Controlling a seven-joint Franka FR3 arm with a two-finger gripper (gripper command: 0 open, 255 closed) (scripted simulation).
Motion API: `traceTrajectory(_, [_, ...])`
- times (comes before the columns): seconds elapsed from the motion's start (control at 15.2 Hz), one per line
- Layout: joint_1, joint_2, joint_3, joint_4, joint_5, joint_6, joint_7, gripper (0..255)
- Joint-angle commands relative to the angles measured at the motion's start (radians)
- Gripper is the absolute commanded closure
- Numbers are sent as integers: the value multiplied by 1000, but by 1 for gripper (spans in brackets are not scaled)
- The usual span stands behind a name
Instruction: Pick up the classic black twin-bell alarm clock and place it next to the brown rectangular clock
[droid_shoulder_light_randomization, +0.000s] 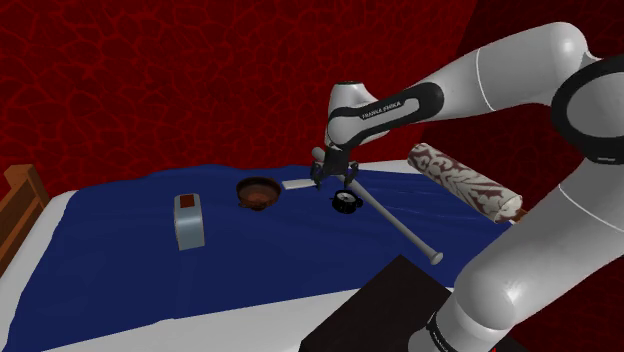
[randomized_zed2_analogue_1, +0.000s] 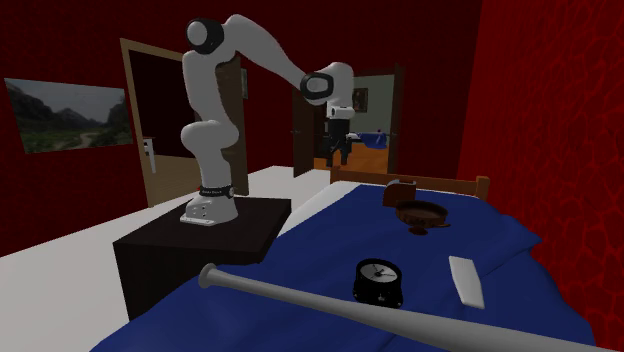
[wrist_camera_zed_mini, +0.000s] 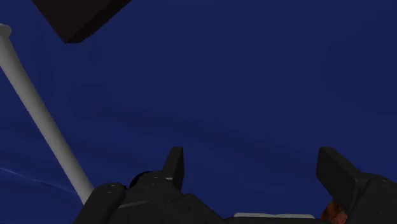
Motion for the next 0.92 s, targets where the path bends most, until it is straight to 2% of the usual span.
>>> traceTrajectory(0.0, [-16, 77, 0, 38, -45, 39, 63, 0])
traceTrajectory(0.46, [-39, 324, -39, 206, -196, 104, 266, 0])
traceTrajectory(0.86, [-38, 522, -104, 383, -286, 114, 403, 0])
